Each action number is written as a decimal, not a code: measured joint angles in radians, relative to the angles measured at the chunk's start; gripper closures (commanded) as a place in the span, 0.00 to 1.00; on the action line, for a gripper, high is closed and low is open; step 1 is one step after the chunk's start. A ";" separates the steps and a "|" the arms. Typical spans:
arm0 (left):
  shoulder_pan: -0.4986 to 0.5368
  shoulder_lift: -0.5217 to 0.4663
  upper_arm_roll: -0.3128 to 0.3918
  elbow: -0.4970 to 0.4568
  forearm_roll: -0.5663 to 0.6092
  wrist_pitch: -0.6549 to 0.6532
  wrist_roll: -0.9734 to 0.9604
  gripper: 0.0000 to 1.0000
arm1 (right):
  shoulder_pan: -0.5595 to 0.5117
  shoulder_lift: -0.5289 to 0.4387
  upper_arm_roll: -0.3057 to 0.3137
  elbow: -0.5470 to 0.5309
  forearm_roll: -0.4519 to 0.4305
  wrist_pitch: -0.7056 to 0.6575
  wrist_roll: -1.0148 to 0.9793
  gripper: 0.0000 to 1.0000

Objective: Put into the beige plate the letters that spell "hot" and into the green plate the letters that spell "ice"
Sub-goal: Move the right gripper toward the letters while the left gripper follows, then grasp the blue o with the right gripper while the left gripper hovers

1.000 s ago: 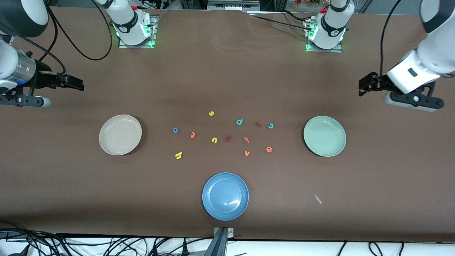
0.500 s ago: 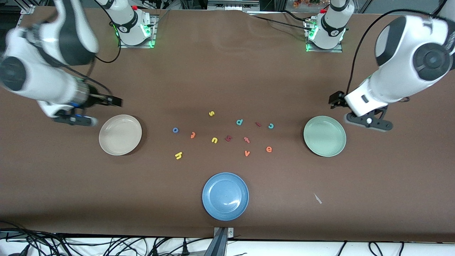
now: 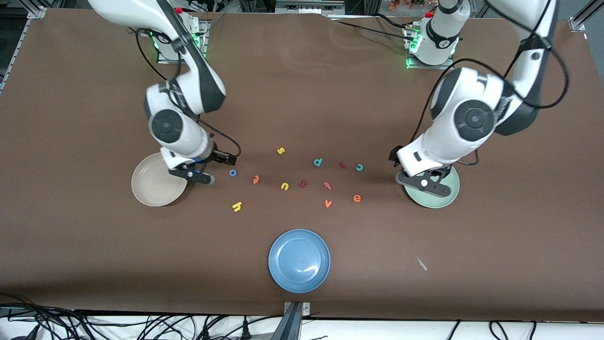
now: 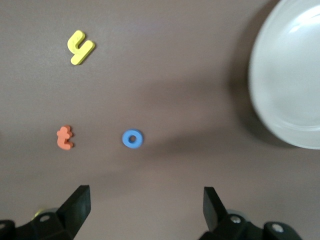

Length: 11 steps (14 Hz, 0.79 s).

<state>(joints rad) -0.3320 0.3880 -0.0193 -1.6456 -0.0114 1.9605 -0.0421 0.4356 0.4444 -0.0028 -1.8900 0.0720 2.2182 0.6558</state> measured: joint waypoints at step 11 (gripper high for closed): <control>-0.109 0.377 0.002 0.246 0.000 0.215 -0.221 0.00 | 0.003 0.149 0.008 -0.038 0.000 0.284 0.048 0.22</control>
<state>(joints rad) -0.4411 0.7645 -0.0177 -1.3997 -0.0115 2.1755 -0.2634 0.4386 0.5930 0.0051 -1.9285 0.0721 2.5020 0.7034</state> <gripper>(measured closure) 0.000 0.088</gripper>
